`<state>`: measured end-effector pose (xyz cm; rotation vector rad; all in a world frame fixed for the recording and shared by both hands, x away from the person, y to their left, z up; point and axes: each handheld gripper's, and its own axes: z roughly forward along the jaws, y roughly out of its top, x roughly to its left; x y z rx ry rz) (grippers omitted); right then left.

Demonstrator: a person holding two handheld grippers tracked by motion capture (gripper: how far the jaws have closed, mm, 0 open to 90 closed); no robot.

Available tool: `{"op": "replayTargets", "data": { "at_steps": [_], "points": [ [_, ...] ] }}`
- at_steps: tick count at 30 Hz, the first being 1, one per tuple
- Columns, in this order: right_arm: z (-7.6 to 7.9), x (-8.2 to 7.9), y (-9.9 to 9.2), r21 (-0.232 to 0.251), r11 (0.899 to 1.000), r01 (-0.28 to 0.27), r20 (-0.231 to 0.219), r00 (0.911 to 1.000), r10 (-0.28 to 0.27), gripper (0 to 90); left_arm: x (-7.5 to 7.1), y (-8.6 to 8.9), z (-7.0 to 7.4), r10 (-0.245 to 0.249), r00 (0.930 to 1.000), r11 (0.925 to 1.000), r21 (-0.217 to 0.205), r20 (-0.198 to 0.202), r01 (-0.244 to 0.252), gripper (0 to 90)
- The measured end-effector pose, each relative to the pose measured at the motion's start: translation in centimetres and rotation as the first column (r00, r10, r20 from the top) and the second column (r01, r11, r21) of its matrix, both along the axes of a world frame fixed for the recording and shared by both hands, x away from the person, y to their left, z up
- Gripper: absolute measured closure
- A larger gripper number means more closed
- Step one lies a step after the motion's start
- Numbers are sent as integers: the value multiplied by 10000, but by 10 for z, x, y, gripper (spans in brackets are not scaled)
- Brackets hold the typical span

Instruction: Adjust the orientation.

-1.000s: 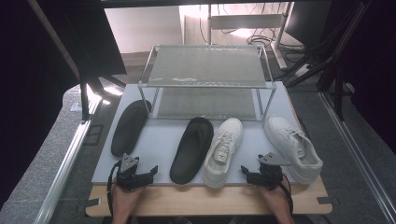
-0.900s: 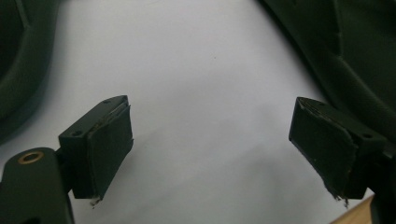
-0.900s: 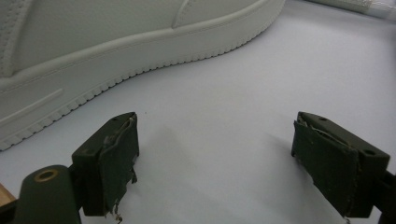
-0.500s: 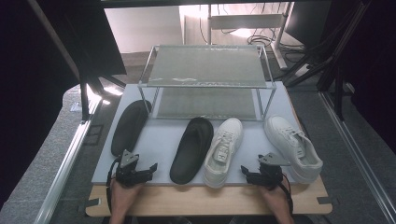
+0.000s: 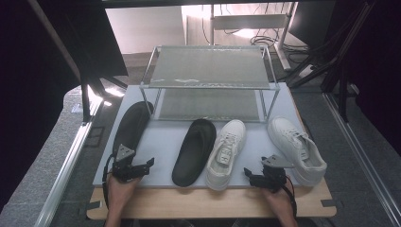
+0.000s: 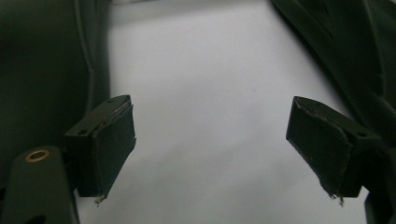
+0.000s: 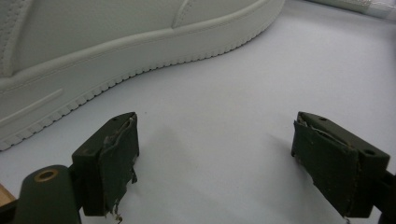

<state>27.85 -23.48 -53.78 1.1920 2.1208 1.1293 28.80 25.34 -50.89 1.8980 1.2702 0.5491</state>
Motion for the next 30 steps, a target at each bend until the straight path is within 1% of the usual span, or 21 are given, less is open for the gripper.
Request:
{"op": "replayTargets", "data": {
  "at_steps": [3,6,8,12,15,18,20,21,24,25,26,30],
  "points": [
    [0,0,0,2,10000,1,-2,10000,-1,154,5,3,2,40,10000,10000,-49,74,-40,168],
    [0,0,0,4,10000,1,-3,10000,-1,154,11,7,4,37,10000,9997,-232,25,-36,199],
    [0,0,0,7,10000,4,-2,10000,-4,154,15,8,4,107,9999,9994,-316,8,-107,204],
    [0,0,0,7,10000,4,-4,10000,-4,154,23,13,6,153,9999,9975,-688,7,-152,224],
    [0,0,0,4,10000,1,-3,10000,-1,154,28,15,9,265,9996,9981,-566,136,-257,225],
    [0,0,0,8,10000,5,-4,10000,-5,154,33,18,13,459,9985,9972,-602,289,-441,233],
    [0,0,0,9,10000,5,-4,10000,-5,154,37,20,15,521,9981,9970,-590,315,-501,235],
    [0,0,0,9,10000,5,-4,10000,-5,154,39,21,15,545,9980,9973,-520,327,-528,235],
    [0,0,0,3,10000,1,-3,10000,-1,154,47,22,16,648,9974,9974,-342,303,-638,274],
    [0,0,0,3,10000,1,-3,10000,-1,154,50,23,16,700,9972,9972,-273,259,-693,274],
    [0,0,0,3,10000,2,-2,10000,-2,154,54,24,15,749,9969,9970,-209,223,-744,297],
    [0,0,0,8,10000,4,-5,10000,-4,155,65,28,13,818,9966,9965,-187,83,-817,332]
  ]
}}
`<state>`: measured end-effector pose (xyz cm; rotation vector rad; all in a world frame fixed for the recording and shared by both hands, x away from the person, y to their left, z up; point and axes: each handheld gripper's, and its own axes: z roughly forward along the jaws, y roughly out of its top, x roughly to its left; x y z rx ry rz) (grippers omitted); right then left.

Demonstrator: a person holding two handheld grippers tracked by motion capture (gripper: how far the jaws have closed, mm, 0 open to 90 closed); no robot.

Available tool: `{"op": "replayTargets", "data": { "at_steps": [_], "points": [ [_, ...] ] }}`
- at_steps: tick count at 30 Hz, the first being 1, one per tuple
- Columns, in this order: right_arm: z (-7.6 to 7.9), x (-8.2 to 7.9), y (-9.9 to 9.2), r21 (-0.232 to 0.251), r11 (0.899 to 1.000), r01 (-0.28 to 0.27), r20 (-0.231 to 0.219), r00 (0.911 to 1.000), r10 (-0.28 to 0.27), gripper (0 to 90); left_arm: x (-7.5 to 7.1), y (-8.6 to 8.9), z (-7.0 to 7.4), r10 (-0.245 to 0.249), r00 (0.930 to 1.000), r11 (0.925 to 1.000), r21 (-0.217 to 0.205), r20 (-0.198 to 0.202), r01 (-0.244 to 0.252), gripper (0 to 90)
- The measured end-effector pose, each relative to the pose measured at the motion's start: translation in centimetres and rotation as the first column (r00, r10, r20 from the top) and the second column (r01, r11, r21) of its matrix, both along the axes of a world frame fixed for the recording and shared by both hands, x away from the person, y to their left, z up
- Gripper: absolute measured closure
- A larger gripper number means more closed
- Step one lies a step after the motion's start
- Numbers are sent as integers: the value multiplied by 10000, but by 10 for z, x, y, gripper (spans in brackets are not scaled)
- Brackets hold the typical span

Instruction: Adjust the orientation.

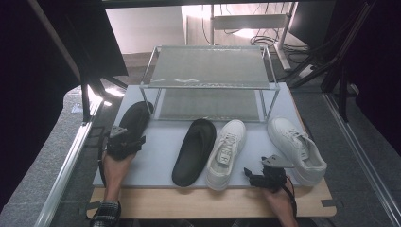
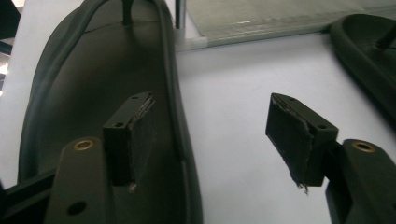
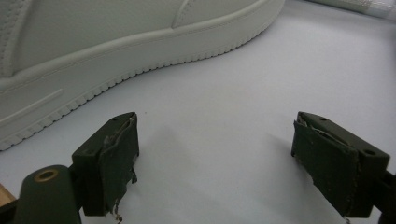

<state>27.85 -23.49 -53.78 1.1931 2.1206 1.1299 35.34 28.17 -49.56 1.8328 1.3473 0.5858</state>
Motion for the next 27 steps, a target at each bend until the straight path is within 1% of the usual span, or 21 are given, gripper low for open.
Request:
{"op": "replayTargets", "data": {
  "at_steps": [5,7,8,9,10,13,14,15,21,23,24,25,27],
  "points": [
    [0,0,0,1,10000,0,-2,10000,0,154,12,4,-3,219,9997,9998,-7,-144,-220,390],
    [0,0,0,3,10000,0,0,10000,0,154,16,5,-3,296,9994,9996,5,-181,-296,444],
    [0,0,0,4,10000,1,-2,10000,-1,154,20,6,-3,305,9993,9995,-87,-195,-307,459],
    [0,0,0,2,10000,-1,0,10000,1,154,20,6,-3,305,9993,9995,-87,-195,-307,483],
    [0,0,0,2,10000,-1,0,10000,1,154,22,7,-3,296,9993,9995,-128,-217,-299,483],
    [0,0,0,1,10000,-1,0,10000,1,154,29,7,-3,373,9989,9993,-3,-266,-374,567],
    [0,0,0,1,10000,-1,0,10000,1,154,31,6,-3,349,9989,9994,-33,-302,-350,567],
    [0,0,0,3,10000,-1,-1,10000,1,154,35,6,-3,374,9987,9993,54,-347,-373,592],
    [0,0,0,2,10000,3,-6,10000,-3,154,41,6,0,433,9981,9990,124,-447,-428,639],
    [0,0,0,1,10000,2,-3,10000,-2,154,45,5,1,411,9974,9991,147,-593,-403,660],
    [0,0,0,1,10000,2,-3,10000,-2,154,45,5,1,411,9974,9991,147,-593,-403,665],
    [0,0,0,1,10000,2,-5,10000,-2,154,47,3,1,400,9971,9989,250,-651,-385,665],
    [0,0,0,0,10000,2,-4,10000,-2,154,49,2,1,403,9969,9987,346,-674,-380,692]
  ]
}}
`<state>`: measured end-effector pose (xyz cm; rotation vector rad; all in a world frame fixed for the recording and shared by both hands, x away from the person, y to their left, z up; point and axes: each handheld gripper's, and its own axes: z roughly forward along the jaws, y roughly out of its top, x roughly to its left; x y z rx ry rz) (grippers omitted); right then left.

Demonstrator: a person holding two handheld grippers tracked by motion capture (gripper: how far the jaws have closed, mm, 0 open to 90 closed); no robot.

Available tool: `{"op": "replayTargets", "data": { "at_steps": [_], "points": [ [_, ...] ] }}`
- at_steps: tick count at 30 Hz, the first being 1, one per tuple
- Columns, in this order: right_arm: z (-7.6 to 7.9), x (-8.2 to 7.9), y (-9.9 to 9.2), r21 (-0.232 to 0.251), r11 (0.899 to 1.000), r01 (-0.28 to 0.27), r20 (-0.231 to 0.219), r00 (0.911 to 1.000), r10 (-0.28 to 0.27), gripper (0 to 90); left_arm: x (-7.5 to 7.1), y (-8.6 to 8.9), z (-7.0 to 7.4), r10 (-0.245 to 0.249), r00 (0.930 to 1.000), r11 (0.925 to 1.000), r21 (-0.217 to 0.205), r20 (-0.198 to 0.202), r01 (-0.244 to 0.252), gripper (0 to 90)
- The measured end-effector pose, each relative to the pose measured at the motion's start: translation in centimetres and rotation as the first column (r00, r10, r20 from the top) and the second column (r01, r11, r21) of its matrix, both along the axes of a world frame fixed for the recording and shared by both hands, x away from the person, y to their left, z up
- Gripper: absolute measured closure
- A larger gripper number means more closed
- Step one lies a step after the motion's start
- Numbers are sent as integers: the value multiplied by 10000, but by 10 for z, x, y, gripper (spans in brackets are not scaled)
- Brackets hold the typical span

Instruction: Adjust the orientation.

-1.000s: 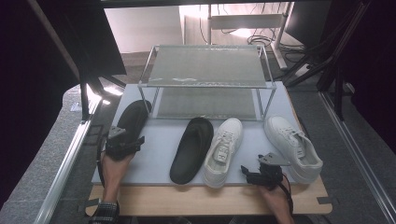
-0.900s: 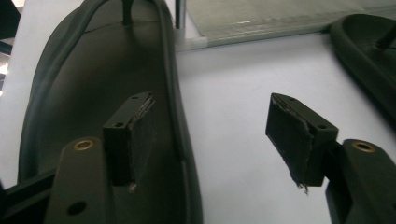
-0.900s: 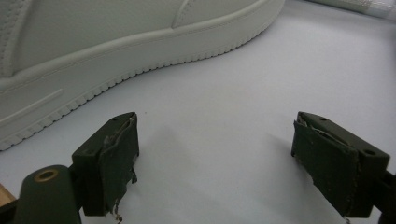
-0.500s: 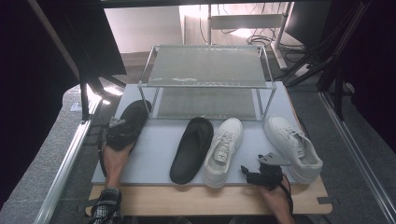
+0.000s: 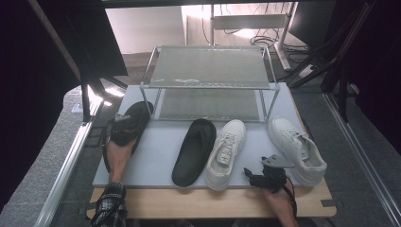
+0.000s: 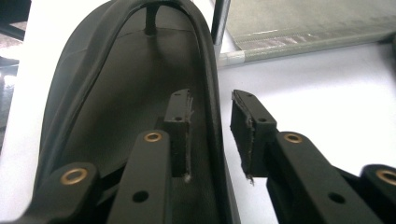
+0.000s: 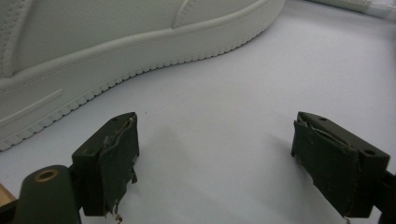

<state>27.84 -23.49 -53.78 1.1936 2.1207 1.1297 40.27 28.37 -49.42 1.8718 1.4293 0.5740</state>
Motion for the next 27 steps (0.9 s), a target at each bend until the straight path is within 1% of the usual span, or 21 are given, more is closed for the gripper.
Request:
{"op": "replayTargets", "data": {
  "at_steps": [4,5,7,9,11,12,15,22,27],
  "points": [
    [0,0,0,1,10000,1,-1,10000,-1,154,4,-2,0,-4,10000,10000,68,-67,5,725],
    [0,0,0,-1,10000,0,0,10000,0,154,5,-3,-1,-20,9999,10000,90,-106,21,747],
    [0,0,0,0,10000,0,-1,10000,0,154,7,-4,-3,-69,9995,9996,284,-298,77,804],
    [0,0,0,0,10000,-1,1,10000,1,154,8,-4,-3,-67,9996,9996,271,-290,75,818],
    [0,0,0,-2,10000,-2,1,10000,2,154,7,-3,-3,-22,9996,9999,99,-278,25,827],
    [0,0,0,-2,10000,-2,1,10000,2,154,7,-3,-3,-18,9996,10000,77,-285,20,827],
    [0,0,0,-1,10000,0,1,10000,0,154,6,-1,-2,24,9996,9998,180,-288,-19,835],
    [0,0,0,1,10000,-1,-2,10000,1,154,-3,8,7,-8,9998,9997,236,-183,12,836],
    [0,0,0,-4,10000,-1,0,10000,1,154,-15,13,13,-144,9999,9993,347,-43,145,836]
  ]
}}
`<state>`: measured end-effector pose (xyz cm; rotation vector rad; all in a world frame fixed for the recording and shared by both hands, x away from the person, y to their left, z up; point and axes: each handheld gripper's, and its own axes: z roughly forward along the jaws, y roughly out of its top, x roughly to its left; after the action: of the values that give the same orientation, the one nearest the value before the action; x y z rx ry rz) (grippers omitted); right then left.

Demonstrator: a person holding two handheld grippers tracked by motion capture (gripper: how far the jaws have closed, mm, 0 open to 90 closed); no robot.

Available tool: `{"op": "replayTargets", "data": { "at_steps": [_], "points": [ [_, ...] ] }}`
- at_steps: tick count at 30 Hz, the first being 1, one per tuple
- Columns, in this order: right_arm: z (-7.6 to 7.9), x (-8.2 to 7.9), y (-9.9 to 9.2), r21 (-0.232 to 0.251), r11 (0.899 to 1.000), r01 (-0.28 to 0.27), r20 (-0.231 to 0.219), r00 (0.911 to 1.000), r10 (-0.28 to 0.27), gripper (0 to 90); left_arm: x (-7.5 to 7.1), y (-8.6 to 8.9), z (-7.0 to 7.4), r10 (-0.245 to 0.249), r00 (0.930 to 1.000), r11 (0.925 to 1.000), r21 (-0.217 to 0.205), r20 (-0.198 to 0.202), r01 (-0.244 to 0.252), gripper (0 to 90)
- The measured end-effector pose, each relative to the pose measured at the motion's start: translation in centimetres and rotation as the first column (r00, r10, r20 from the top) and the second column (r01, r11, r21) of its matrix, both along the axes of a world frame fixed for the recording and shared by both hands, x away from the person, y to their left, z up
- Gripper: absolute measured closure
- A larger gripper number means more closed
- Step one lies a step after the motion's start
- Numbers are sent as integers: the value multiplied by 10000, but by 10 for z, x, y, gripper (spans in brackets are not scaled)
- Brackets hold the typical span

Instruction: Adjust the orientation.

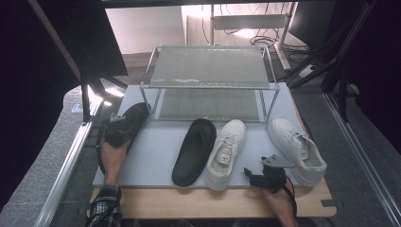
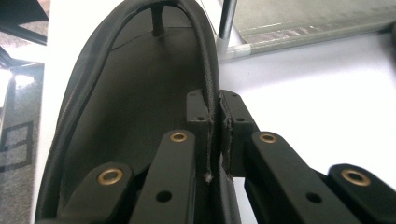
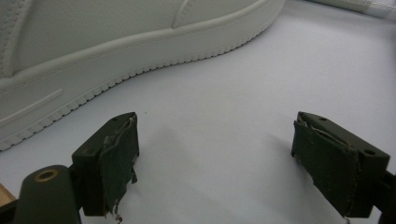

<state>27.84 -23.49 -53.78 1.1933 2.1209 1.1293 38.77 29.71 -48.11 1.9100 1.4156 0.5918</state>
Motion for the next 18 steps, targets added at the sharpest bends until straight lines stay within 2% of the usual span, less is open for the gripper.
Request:
{"op": "replayTargets", "data": {
  "at_steps": [4,18],
  "points": [
    [0,0,0,-3,10000,1,0,10000,-1,154,-11,4,5,-111,9998,9999,11,183,111,836],
    [0,0,0,-8,10000,-3,5,10000,3,154,-55,10,15,-715,9969,9972,261,326,707,835]
  ]
}}
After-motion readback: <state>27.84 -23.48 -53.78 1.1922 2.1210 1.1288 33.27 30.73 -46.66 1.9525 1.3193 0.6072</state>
